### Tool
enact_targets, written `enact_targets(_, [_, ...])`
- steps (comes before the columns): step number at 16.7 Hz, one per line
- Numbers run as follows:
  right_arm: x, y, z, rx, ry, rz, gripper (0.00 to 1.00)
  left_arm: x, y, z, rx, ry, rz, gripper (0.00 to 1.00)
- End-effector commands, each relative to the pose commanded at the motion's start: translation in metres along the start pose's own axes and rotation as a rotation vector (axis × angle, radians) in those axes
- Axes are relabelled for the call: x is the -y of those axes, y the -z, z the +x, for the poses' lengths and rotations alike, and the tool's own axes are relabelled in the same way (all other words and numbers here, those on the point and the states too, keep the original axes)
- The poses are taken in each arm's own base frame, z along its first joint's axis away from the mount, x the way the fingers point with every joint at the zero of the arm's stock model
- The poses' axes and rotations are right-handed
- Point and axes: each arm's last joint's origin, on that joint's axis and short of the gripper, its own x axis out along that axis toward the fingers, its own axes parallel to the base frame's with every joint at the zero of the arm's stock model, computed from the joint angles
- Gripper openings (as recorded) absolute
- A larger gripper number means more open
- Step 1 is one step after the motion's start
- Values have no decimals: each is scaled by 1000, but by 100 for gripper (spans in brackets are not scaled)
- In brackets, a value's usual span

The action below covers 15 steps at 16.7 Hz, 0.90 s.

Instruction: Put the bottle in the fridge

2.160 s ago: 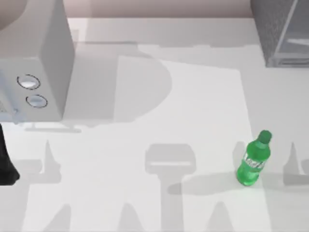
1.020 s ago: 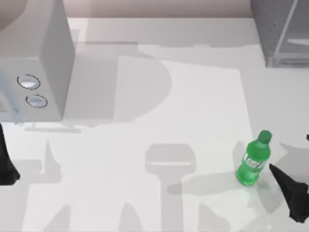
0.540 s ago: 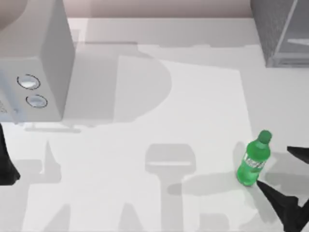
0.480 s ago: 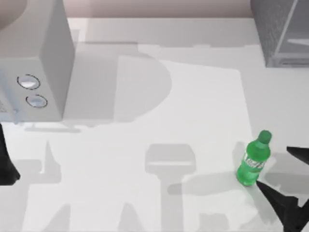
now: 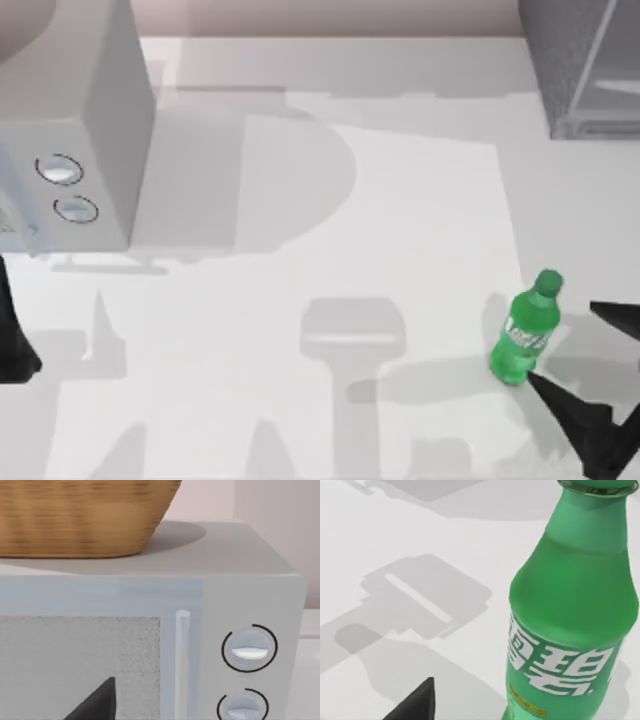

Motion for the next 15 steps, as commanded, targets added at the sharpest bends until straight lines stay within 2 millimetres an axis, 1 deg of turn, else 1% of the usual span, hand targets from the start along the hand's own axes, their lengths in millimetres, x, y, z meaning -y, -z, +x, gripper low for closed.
enact_targets(2, [1, -1, 8, -1, 1, 1, 100, 0, 0, 0, 0, 0, 0, 100])
enact_targets(5, [2, -1, 25, -2, 1, 1, 100, 0, 0, 0, 0, 0, 0, 100])
enact_targets(8, [0, 1, 42, -3, 0, 1, 100, 0, 0, 0, 0, 0, 0, 100])
enact_targets(10, [-1, 3, 50, -3, 1, 1, 100, 0, 0, 0, 0, 0, 0, 100])
enact_targets(12, [-2, 3, 54, -2, 1, 1, 100, 0, 0, 0, 0, 0, 0, 100])
enact_targets(15, [-2, 3, 54, -2, 1, 1, 100, 0, 0, 0, 0, 0, 0, 100])
